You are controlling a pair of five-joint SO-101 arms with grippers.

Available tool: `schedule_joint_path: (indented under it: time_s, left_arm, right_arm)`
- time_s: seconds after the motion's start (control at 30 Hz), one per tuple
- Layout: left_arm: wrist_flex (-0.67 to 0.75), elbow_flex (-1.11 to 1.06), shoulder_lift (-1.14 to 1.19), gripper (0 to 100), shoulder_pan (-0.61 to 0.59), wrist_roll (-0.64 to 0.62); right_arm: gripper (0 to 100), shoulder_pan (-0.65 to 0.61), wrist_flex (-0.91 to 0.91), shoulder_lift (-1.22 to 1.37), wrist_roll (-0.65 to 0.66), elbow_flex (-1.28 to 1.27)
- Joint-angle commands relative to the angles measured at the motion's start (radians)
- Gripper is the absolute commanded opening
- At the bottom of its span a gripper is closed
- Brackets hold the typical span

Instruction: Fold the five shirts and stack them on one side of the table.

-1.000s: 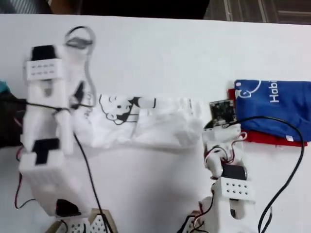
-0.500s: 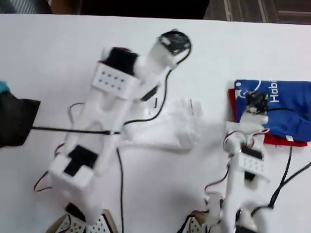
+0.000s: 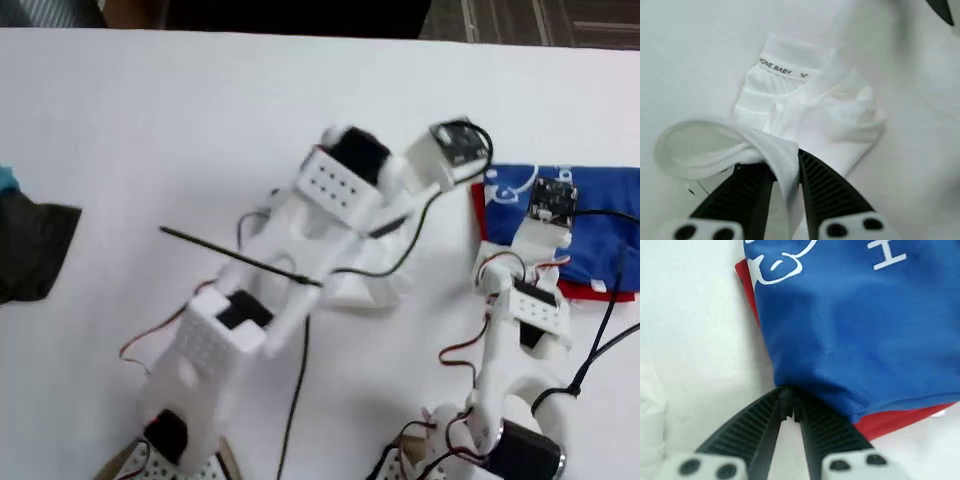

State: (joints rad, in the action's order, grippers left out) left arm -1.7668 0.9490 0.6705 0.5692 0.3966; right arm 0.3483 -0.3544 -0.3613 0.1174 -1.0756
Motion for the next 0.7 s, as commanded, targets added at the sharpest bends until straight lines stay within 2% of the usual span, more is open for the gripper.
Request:
schedule_joint_path:
  time_s: [0.0,0.27,0.57,0.67]
  left_arm:
    - [0.029,0.048,0.008,2,0.008,-0.005]
    - [0.037,0.163,0.012,2,0.038,-0.002]
    - [0.149,0.051,0.014,2,0.051,0.0]
    - [0.123,0.051,0.011,9,0.054,0.0]
  right_arm:
    - [2.1,0.012,-0.007,-0.008,-0.009,0.043]
    - [2.1,0.012,-0.007,-0.008,-0.009,0.043]
    - [2.1,0.01,-0.005,-0.007,-0.008,0.043]
    - [2.1,0.01,-0.005,-0.005,-0.008,0.043]
